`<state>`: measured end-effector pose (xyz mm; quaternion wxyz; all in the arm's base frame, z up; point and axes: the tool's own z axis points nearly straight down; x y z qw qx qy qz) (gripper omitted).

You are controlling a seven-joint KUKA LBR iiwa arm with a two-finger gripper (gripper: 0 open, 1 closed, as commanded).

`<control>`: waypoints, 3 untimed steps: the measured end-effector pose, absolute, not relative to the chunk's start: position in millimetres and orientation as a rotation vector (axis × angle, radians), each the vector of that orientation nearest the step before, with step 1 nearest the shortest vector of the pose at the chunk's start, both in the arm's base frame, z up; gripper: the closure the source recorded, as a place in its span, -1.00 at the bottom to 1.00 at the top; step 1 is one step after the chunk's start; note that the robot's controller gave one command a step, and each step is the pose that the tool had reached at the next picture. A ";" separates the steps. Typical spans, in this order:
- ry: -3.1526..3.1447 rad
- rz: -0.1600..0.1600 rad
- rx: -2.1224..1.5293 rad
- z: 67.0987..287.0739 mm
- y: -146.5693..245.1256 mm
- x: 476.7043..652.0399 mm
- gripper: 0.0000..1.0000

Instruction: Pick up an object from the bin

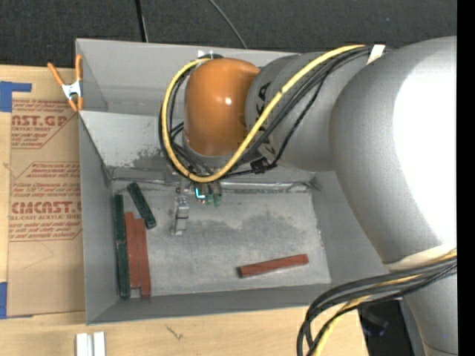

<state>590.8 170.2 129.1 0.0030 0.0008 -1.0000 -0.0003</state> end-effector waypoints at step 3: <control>-3.092 -0.002 0.571 120.6 207.8 578.0 -1.00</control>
Offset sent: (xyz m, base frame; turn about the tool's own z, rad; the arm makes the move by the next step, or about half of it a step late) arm -0.0377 0.0527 -0.0139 -0.5276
